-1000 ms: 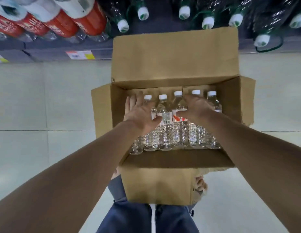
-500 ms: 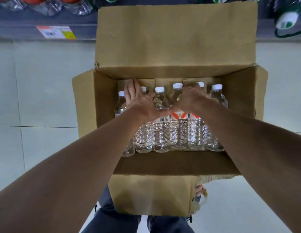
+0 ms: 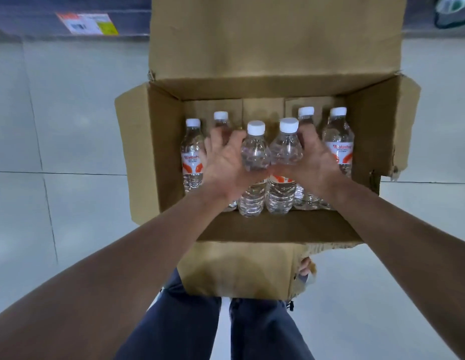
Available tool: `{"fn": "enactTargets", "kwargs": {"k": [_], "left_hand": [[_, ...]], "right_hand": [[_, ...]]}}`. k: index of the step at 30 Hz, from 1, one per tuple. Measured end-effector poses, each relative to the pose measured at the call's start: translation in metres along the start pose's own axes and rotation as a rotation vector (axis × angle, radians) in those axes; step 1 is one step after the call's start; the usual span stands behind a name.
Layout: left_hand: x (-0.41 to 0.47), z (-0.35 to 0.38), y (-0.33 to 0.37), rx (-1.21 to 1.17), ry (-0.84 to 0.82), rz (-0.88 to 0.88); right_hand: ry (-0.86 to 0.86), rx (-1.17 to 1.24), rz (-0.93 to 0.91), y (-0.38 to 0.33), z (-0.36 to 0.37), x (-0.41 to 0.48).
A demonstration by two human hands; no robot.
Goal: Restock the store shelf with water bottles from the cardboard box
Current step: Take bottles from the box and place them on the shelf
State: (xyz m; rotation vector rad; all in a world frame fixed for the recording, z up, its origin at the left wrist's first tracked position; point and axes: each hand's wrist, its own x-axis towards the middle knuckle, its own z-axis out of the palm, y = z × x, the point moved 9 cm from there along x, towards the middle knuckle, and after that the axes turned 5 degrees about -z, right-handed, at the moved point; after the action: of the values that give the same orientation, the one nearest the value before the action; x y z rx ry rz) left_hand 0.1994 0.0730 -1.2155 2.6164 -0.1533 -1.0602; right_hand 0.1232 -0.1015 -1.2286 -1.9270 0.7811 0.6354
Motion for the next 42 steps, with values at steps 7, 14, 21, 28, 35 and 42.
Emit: {"fn": "enactTargets", "kwargs": {"k": [7, 14, 21, 28, 35, 42], "left_hand": [[-0.018, 0.017, -0.002, -0.392, -0.209, -0.015], [-0.025, 0.005, 0.001, -0.426, -0.176, 0.023], [-0.059, -0.062, 0.020, -0.403, -0.119, 0.178], [-0.108, -0.220, 0.059, -0.363, -0.118, 0.299], [-0.207, -0.414, 0.083, -0.271, 0.023, 0.428], [-0.353, -0.574, 0.080, -0.256, 0.167, 0.524]], "right_hand": [[-0.097, 0.112, -0.020, 0.010, 0.002, -0.026], [-0.120, 0.156, -0.059, -0.008, 0.005, -0.035], [-0.024, 0.133, -0.132, -0.061, -0.022, -0.072], [0.061, 0.164, -0.209, -0.195, -0.080, -0.140], [0.109, 0.110, -0.368, -0.369, -0.143, -0.258], [0.215, 0.068, -0.536, -0.527, -0.186, -0.409]]}}
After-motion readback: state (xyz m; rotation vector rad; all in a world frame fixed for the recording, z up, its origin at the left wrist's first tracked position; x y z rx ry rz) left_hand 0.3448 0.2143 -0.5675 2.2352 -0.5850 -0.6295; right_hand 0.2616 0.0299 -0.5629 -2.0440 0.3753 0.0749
